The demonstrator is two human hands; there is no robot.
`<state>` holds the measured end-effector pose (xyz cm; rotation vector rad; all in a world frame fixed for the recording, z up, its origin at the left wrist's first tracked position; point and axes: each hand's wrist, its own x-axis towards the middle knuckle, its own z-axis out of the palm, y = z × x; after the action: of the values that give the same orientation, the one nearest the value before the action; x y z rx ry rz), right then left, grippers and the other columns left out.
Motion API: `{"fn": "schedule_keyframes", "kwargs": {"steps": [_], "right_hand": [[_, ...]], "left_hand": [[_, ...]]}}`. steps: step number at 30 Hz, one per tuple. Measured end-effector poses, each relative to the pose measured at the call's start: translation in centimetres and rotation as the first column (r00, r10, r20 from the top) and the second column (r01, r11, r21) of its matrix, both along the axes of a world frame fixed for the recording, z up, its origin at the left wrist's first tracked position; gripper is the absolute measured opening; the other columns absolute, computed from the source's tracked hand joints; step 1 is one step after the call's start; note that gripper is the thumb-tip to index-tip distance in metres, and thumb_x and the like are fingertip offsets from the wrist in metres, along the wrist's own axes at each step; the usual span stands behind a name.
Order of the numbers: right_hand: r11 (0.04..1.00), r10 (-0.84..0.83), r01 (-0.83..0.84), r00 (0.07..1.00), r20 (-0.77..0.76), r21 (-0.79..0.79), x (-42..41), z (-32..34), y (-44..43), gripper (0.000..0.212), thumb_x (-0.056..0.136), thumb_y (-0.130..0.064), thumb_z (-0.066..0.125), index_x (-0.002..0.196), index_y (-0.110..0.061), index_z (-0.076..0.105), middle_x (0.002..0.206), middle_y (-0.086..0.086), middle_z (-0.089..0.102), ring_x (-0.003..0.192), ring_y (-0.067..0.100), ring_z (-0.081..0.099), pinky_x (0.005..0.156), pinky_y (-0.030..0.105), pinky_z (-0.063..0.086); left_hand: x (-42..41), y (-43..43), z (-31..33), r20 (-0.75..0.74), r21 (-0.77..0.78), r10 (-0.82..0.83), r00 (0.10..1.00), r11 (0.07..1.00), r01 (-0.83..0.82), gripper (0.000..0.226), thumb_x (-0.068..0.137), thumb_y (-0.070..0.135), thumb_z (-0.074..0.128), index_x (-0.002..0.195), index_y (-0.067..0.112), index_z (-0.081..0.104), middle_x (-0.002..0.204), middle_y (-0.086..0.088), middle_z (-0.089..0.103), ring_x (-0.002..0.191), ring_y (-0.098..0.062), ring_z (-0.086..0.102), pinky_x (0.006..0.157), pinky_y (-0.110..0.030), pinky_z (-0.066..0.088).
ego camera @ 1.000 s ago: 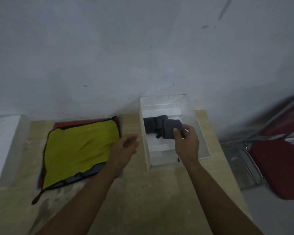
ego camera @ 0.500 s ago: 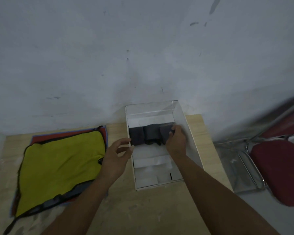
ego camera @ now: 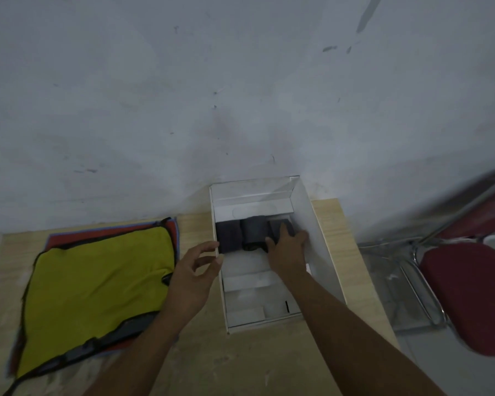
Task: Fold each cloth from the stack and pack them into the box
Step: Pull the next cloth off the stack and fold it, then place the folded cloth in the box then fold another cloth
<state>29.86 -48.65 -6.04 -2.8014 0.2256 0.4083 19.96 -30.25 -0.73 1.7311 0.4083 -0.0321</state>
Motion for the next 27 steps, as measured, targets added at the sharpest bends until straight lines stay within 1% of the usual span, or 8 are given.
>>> {"fn": "schedule_keyframes", "kwargs": {"steps": [2,3,6,10,16,19,23,27], "right_hand": [[0.999,-0.018,0.015,0.998,0.052,0.045,0.5,0.1,0.3,0.042,0.098,-0.033,0.041,0.125,-0.001,0.039,0.109,0.020,0.043,0.093,0.032,0.056,0.087,0.033,0.041],[0.994,-0.049,0.042,0.997,0.065,0.100,0.8,0.2,0.5,0.038,0.097,-0.030,0.043,0.121,0.000,0.040,0.109,0.021,0.043,0.092,0.032,0.056,0.088,0.034,0.042],[0.949,-0.142,0.124,0.989,0.041,0.291,1.5,0.5,0.8,0.041,0.094,-0.021,0.051,0.126,0.002,0.042,0.124,0.027,0.038,0.099,0.036,0.053,0.093,0.033,0.042],[0.916,-0.150,0.127,0.988,0.033,0.380,1.4,0.8,0.2,0.050,0.089,-0.015,0.055,0.136,-0.004,0.041,0.134,0.021,0.044,0.113,0.033,0.049,0.095,0.030,0.041],[0.892,-0.214,0.126,0.963,0.161,0.434,-1.1,4.8,0.6,0.041,0.090,-0.017,0.056,0.127,-0.004,0.048,0.130,0.016,0.048,0.115,0.029,0.051,0.089,0.030,0.043],[0.870,-0.191,0.035,0.943,0.271,0.492,-4.3,8.1,2.8,0.024,0.090,-0.019,0.057,0.111,-0.007,0.056,0.113,0.009,0.055,0.095,0.018,0.053,0.076,0.022,0.038],[0.832,-0.138,-0.089,0.923,0.359,0.547,-7.3,10.6,5.3,0.010,0.091,-0.023,0.056,0.093,-0.013,0.058,0.097,0.003,0.057,0.085,0.014,0.055,0.072,0.018,0.039],[0.790,-0.036,-0.202,0.927,0.372,0.580,-12.0,11.5,10.1,0.007,0.091,-0.020,0.057,0.092,-0.015,0.061,0.093,0.001,0.059,0.078,0.007,0.054,0.065,0.004,0.038]], "left_hand": [[-0.1,0.0,0.0,-0.001,-0.002,-0.001,1.000,1.000,0.001,0.024,0.089,0.019,0.063,0.111,0.029,0.063,0.116,0.015,0.060,0.095,0.013,0.058,0.080,-0.023,0.055],[-0.1,-0.1,0.0,-0.003,-0.003,-0.002,1.000,1.000,0.002,0.024,0.089,0.019,0.063,0.111,0.030,0.063,0.116,0.015,0.060,0.096,0.013,0.058,0.080,-0.024,0.054],[-0.1,0.0,0.1,-0.006,0.007,-0.014,1.000,1.000,0.014,0.025,0.089,0.020,0.063,0.111,0.031,0.062,0.117,0.017,0.059,0.096,0.014,0.058,0.080,-0.023,0.054],[-0.3,0.6,0.1,-0.021,0.020,-0.046,0.999,0.999,0.047,0.029,0.089,0.022,0.063,0.117,0.029,0.062,0.119,0.017,0.060,0.101,0.009,0.059,0.085,-0.026,0.054],[-2.4,2.1,0.9,-0.052,0.083,-0.061,0.997,0.994,0.065,0.023,0.091,0.020,0.062,0.113,0.025,0.060,0.113,0.013,0.061,0.094,0.007,0.060,0.070,-0.006,0.049],[-4.7,3.9,1.8,-0.072,0.101,-0.032,0.997,0.994,0.039,0.022,0.092,0.021,0.060,0.114,0.021,0.059,0.111,0.008,0.061,0.094,0.004,0.056,0.070,-0.011,0.046],[-6.3,5.9,2.6,-0.079,0.117,-0.018,0.997,0.993,0.027,0.018,0.091,0.017,0.061,0.109,0.014,0.062,0.106,0.002,0.064,0.094,-0.002,0.058,0.077,-0.020,0.050],[-10.7,10.8,3.4,-0.135,0.165,-0.012,0.991,0.986,0.035,0.023,0.092,0.024,0.060,0.114,0.017,0.061,0.109,0.004,0.062,0.098,-0.009,0.059,0.085,-0.029,0.048]]}}
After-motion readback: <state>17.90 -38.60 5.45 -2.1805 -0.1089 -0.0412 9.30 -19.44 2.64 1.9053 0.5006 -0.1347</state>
